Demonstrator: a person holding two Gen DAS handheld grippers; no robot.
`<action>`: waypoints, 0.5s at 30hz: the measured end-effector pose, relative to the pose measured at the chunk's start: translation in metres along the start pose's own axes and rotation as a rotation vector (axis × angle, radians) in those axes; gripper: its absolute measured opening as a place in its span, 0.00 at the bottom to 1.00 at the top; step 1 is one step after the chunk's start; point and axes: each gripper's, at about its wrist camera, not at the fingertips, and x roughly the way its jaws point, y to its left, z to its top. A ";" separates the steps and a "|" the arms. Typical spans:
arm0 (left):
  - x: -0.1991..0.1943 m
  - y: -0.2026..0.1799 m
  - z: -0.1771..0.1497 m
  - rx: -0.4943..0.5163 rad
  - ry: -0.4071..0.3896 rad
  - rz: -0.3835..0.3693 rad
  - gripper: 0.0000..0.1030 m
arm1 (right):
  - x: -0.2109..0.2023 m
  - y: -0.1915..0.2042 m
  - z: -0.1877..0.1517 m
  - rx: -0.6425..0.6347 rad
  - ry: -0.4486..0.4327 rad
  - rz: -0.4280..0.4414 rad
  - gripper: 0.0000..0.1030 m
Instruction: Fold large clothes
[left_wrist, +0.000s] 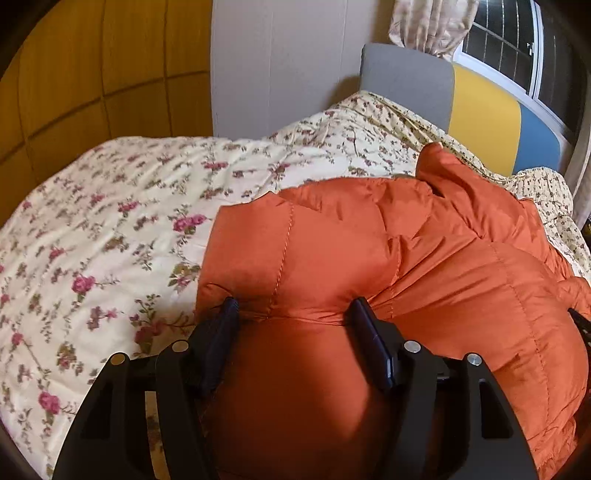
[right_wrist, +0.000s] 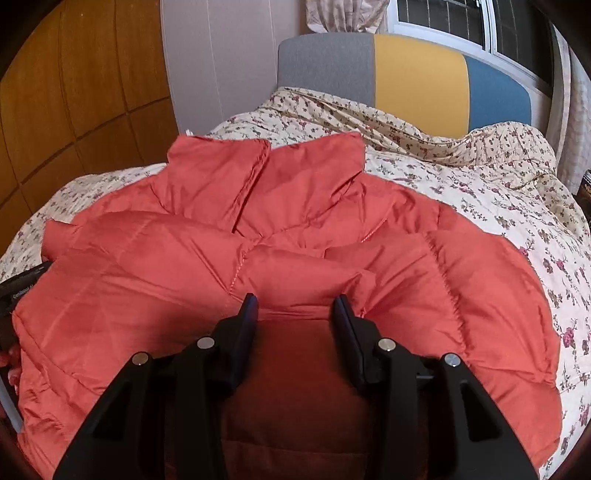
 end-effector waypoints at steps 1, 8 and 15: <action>0.000 0.001 0.000 -0.001 0.005 -0.002 0.63 | 0.002 0.000 0.001 0.001 0.002 0.000 0.40; -0.029 0.002 -0.007 -0.027 -0.062 0.075 0.85 | -0.009 0.000 -0.007 -0.007 -0.019 -0.034 0.44; -0.091 -0.022 -0.027 0.048 -0.202 -0.044 0.85 | -0.029 0.004 -0.015 -0.010 -0.053 -0.080 0.59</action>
